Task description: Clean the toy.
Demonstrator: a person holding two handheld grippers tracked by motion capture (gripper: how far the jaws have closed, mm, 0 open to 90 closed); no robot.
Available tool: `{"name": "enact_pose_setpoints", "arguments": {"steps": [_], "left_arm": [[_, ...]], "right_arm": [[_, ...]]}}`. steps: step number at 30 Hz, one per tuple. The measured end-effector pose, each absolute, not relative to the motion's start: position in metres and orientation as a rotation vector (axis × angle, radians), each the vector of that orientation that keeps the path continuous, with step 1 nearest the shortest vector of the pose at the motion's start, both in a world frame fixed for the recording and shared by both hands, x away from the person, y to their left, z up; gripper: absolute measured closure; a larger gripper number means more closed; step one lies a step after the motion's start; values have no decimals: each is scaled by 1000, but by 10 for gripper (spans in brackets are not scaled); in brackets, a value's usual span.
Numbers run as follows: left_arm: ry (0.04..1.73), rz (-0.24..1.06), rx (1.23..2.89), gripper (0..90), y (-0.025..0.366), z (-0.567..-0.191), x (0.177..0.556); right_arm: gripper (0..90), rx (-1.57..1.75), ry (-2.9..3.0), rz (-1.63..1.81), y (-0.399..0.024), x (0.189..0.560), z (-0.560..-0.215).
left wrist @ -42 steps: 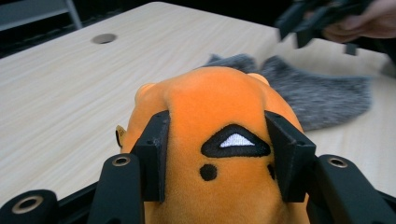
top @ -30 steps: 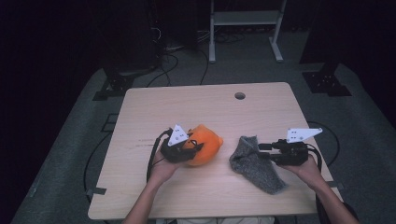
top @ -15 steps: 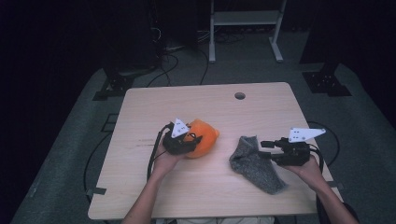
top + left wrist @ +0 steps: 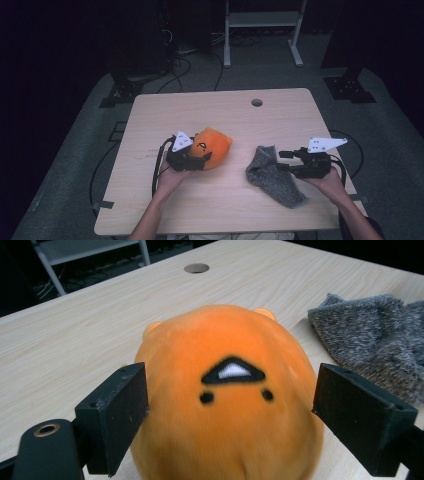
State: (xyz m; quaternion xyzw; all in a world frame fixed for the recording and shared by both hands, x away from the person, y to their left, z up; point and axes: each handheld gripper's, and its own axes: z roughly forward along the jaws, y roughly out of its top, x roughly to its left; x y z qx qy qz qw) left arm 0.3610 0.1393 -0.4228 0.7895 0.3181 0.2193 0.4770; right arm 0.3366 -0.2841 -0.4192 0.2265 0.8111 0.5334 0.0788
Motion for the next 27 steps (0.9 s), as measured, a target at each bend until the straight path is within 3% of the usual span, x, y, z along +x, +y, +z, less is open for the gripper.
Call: {"name": "enact_pose_setpoints", "arguments": {"steps": [27], "left_arm": [[778,528,1879,112,176,-418,321]], "right_arm": [[438,706,2409,1587,-285,337,-419]]}}
